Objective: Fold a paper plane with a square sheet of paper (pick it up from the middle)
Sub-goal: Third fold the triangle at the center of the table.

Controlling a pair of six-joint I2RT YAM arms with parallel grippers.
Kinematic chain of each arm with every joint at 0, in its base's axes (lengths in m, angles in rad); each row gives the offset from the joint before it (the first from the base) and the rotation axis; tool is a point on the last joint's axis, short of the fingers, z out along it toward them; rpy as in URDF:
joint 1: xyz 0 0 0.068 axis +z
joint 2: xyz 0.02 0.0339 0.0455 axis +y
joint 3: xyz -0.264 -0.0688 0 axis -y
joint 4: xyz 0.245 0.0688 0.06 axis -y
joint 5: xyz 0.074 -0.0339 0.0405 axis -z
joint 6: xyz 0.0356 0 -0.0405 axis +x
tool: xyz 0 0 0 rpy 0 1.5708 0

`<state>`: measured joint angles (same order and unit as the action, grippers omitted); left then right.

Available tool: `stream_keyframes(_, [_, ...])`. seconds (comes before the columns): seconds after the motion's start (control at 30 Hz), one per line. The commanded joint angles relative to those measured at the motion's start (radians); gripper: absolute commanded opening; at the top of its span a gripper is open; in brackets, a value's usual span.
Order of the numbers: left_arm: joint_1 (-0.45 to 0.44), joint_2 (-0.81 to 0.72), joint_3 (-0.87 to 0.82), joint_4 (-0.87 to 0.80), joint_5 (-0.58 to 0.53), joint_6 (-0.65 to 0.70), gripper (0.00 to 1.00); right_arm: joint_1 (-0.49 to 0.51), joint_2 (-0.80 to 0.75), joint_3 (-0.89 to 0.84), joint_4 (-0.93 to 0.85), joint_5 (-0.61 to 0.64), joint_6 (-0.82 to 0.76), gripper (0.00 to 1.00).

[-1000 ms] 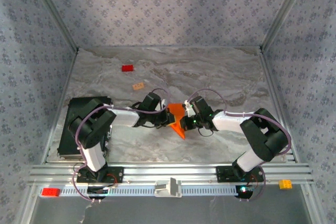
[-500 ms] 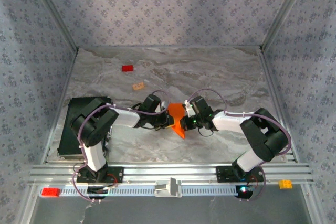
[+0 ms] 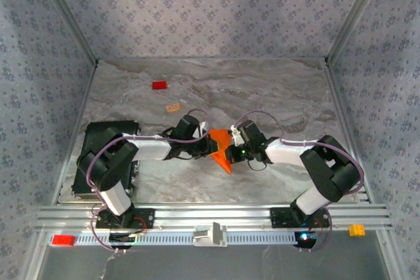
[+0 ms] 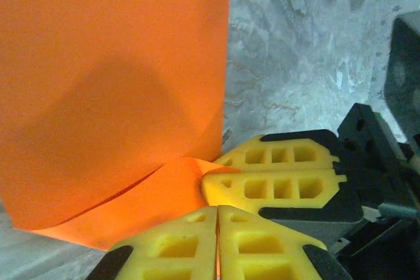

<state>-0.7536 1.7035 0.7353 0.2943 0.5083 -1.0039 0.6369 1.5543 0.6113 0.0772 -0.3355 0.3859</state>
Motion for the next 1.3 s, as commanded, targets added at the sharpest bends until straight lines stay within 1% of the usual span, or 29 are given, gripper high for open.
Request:
stream_keyframes(0.0, [-0.016,0.018,-0.013,0.0,0.011,0.018,0.08,-0.007,0.014,-0.005,-0.036,0.023,0.008,0.02])
stream_keyframes(0.17, [-0.02,0.07,0.005,0.003,0.012,0.014,0.07,-0.008,0.011,-0.005,-0.035,0.024,0.009,0.02])
stream_keyframes(0.43, [-0.02,0.11,0.013,-0.072,-0.017,0.021,0.04,-0.008,-0.006,-0.005,-0.034,0.017,0.017,0.03])
stream_keyframes(0.5, [-0.021,0.112,0.011,-0.078,-0.017,0.022,0.04,-0.01,-0.019,0.003,-0.04,0.014,0.025,0.06])
stream_keyframes(0.67, [-0.02,0.116,0.024,-0.092,-0.017,0.032,0.04,-0.026,-0.067,0.021,-0.072,0.008,0.045,0.19])
stream_keyframes(0.8, [-0.02,0.114,0.024,-0.09,-0.016,0.035,0.03,-0.045,-0.115,0.023,-0.119,0.018,0.059,0.32])
stream_keyframes(0.9, [-0.022,0.114,0.026,-0.09,-0.014,0.037,0.03,-0.054,-0.162,0.022,-0.144,0.009,0.082,0.34])
stream_keyframes(0.93, [-0.022,0.114,0.028,-0.09,-0.015,0.039,0.03,-0.053,-0.18,0.023,-0.142,-0.014,0.095,0.33])
stream_keyframes(1.0, [-0.022,0.114,0.03,-0.094,-0.017,0.039,0.03,-0.051,-0.193,0.019,-0.113,-0.096,0.123,0.28])
stream_keyframes(1.07, [-0.022,0.114,0.03,-0.093,-0.017,0.039,0.03,-0.036,-0.181,0.022,-0.09,-0.177,0.148,0.17])
stream_keyframes(1.13, [-0.022,0.116,0.031,-0.092,-0.017,0.039,0.03,-0.014,-0.157,0.025,-0.077,-0.232,0.16,0.11])
stream_keyframes(1.17, [-0.022,0.116,0.031,-0.092,-0.017,0.039,0.03,0.003,-0.145,0.028,-0.08,-0.24,0.16,0.08])
stream_keyframes(1.27, [-0.021,0.119,0.033,-0.092,-0.017,0.039,0.03,0.037,-0.117,0.033,-0.099,-0.211,0.159,0.05])
